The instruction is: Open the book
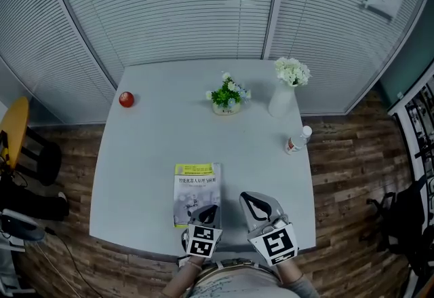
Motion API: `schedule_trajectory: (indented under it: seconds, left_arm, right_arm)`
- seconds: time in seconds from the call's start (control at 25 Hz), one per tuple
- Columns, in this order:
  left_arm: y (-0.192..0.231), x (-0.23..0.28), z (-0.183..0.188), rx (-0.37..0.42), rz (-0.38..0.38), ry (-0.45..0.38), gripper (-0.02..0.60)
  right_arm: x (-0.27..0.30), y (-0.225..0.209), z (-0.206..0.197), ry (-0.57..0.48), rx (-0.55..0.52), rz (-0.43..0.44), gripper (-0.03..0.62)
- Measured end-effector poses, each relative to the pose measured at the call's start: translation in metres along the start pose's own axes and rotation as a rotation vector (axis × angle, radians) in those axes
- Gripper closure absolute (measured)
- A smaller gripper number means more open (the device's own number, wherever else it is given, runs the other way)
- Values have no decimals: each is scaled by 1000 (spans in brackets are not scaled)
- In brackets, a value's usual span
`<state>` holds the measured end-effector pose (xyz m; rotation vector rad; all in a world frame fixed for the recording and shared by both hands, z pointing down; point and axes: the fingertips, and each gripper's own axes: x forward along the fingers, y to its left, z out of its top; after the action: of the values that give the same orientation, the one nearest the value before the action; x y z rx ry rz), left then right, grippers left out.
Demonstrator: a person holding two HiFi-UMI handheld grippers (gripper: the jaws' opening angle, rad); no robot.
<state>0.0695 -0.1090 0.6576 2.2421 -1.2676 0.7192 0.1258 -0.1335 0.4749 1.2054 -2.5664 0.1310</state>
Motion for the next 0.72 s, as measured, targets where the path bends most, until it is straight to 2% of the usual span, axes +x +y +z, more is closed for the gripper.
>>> schedule_trajectory:
  seconds: [0.16, 0.36, 0.4, 0.48, 0.6, 0.72]
  left_arm:
    - [-2, 8, -7, 29, -5, 40, 583]
    - [4, 14, 0, 63, 42, 11, 578]
    - [4, 16, -1, 63, 45, 14, 560]
    - [3, 19, -3, 62, 45, 28, 483]
    - [6, 24, -6, 87, 67, 45, 479]
    - [7, 31, -10, 120, 81, 71, 403]
  right_arm:
    - [-1, 1, 2, 7, 10, -1, 592]
    - [-4, -2, 0, 15, 9, -4, 592]
    - [-5, -3, -2, 16, 8, -6, 592]
    - [-6, -5, -5, 15, 6, -9, 592]
    - [-6, -7, -5, 18, 14, -13, 591]
    - [-6, -9, -10, 20, 5, -9, 592]
